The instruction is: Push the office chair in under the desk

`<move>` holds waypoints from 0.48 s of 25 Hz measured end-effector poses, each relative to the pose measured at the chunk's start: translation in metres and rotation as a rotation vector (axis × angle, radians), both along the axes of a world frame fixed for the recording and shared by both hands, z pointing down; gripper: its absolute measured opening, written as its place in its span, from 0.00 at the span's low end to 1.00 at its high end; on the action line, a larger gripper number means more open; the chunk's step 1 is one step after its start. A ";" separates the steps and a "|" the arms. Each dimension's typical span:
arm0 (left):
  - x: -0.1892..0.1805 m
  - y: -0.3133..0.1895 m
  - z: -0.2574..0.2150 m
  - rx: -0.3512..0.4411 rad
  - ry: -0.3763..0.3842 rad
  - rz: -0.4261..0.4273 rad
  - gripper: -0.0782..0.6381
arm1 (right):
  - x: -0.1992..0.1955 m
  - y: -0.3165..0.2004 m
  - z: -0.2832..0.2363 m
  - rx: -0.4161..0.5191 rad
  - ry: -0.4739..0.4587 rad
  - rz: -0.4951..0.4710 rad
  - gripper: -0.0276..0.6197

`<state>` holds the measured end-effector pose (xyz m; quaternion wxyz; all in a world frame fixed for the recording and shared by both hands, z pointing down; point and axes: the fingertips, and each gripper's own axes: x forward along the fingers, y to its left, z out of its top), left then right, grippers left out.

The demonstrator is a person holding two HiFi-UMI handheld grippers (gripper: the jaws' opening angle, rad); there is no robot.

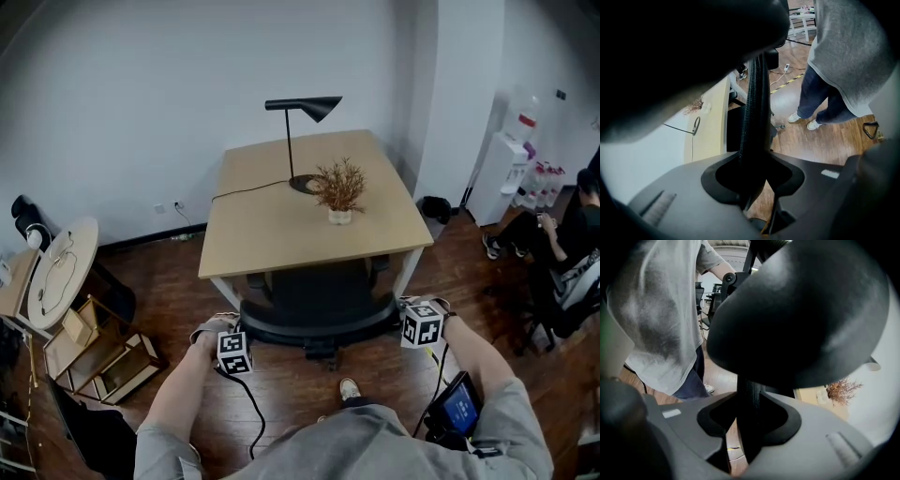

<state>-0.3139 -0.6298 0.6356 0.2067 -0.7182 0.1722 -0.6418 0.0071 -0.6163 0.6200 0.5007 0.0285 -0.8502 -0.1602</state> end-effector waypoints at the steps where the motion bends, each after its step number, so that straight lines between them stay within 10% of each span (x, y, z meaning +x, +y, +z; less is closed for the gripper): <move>1: 0.002 -0.003 -0.002 0.003 -0.001 -0.005 0.28 | 0.001 -0.003 0.000 -0.001 0.001 -0.001 0.26; 12: -0.004 -0.055 0.004 0.037 -0.010 -0.019 0.28 | 0.000 -0.054 0.000 0.009 0.000 -0.011 0.26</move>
